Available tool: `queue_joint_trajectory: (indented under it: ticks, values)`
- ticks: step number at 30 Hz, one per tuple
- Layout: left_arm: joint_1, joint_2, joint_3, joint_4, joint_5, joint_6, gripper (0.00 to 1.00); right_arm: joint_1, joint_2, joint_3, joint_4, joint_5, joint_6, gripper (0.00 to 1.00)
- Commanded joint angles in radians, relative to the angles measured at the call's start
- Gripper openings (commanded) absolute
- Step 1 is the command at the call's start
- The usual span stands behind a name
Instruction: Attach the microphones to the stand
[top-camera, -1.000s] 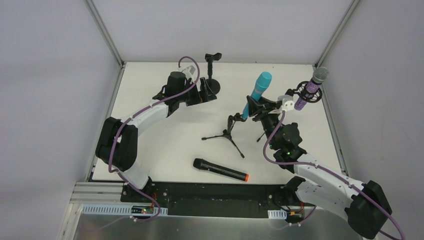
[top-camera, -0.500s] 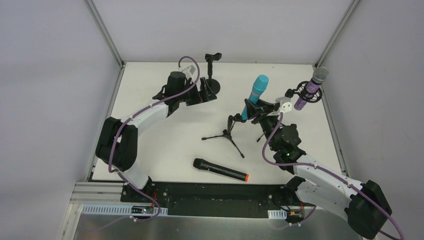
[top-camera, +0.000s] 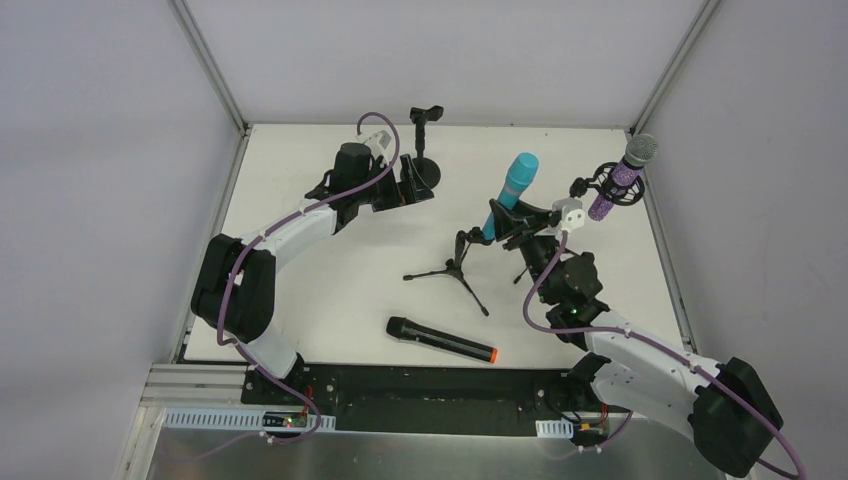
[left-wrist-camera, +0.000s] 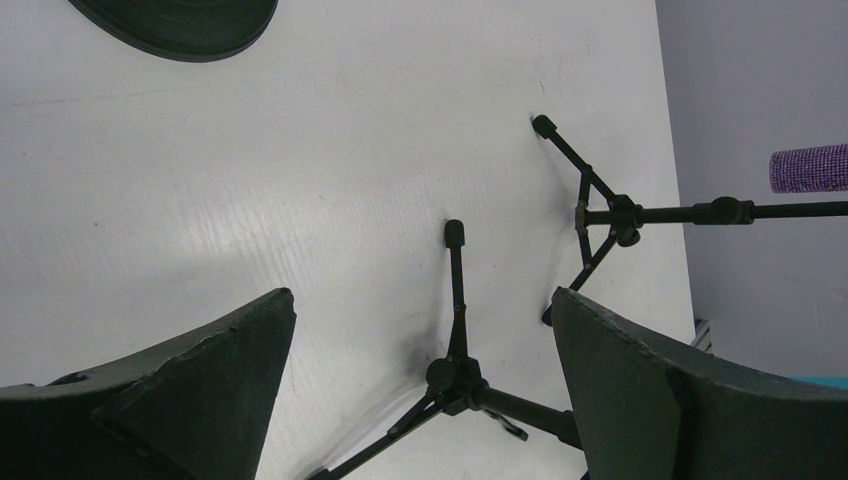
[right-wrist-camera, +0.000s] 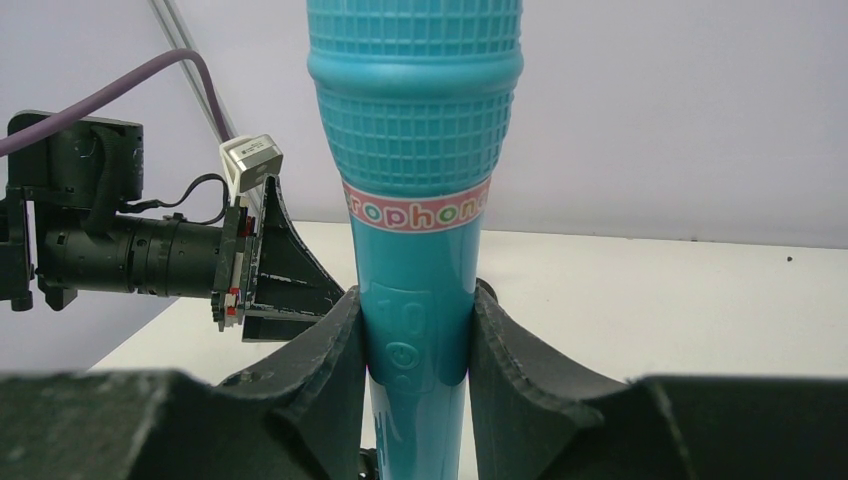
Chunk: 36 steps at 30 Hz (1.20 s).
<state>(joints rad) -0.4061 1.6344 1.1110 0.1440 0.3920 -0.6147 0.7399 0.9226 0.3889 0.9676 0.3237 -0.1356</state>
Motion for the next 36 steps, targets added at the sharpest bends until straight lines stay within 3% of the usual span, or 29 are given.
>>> queue_joint_trajectory:
  ticks: [1,36]
  values:
    - [-0.002,-0.004,0.041,0.023,0.022,0.014,0.99,0.000,0.033,-0.034,-0.052,-0.032,-0.017,0.00]
    - [-0.002,0.001,0.044,0.024,0.030,0.010,0.98,0.089,0.179,-0.158,0.037,0.079,-0.084,0.00]
